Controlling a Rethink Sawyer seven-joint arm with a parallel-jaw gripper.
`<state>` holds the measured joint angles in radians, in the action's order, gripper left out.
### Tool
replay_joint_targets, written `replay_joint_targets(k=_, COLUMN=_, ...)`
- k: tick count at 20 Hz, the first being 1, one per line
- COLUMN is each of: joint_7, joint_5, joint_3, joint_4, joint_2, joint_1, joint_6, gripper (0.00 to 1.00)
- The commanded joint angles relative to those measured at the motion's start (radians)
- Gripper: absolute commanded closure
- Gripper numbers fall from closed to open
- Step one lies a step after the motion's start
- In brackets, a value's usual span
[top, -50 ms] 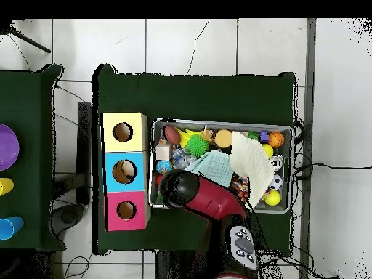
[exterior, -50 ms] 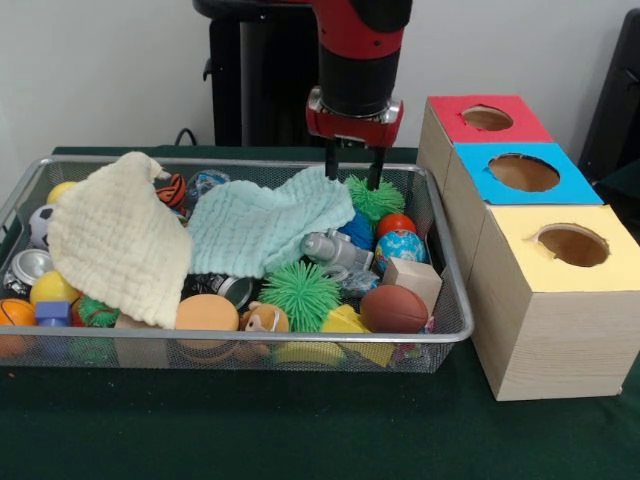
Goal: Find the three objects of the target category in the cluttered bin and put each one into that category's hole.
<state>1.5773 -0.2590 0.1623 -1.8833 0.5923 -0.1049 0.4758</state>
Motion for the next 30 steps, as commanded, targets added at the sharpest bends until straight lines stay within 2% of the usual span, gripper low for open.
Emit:
replay_joint_targets(k=1, joint_7=0.31, joint_5=-0.062, joint_3=0.015, joint_4=-0.096, joint_2=0.047, joint_1=0.046, joint_6=0.027, gripper=0.0)
replay_joint_targets(k=5, joint_7=0.314, joint_5=-0.075, joint_3=0.019, joint_4=-0.129, joint_2=0.062, joint_1=0.066, joint_6=0.012, gripper=0.0)
replay_joint_targets(k=9, joint_7=0.311, joint_5=-0.087, joint_3=0.004, joint_4=-0.15, joint_2=0.037, joint_1=0.07, joint_6=-0.036, gripper=0.0)
replay_joint_targets(k=13, joint_7=0.319, joint_5=-0.109, joint_3=-0.03, joint_4=-0.19, joint_2=0.001, joint_1=0.062, joint_6=-0.162, gripper=0.0)
replay_joint_targets(k=17, joint_7=0.293, joint_5=-0.11, joint_3=-0.071, joint_4=-0.193, joint_2=-0.045, joint_1=0.023, joint_6=-0.248, gripper=0.0)
replay_joint_targets(k=24, joint_7=0.27, joint_5=-0.107, joint_3=-0.073, joint_4=-0.139, joint_2=-0.085, joint_1=0.016, joint_6=-0.261, gripper=0.0)
replay_joint_targets(k=28, joint_7=0.277, joint_5=-0.123, joint_3=-0.049, joint_4=-0.08, joint_2=-0.109, joint_1=0.055, joint_6=-0.2, gripper=0.0)
replay_joint_targets(k=30, joint_7=0.299, joint_5=-0.138, joint_3=-0.042, joint_4=-0.078, joint_2=-0.108, joint_1=0.08, joint_6=-0.184, gripper=0.0)
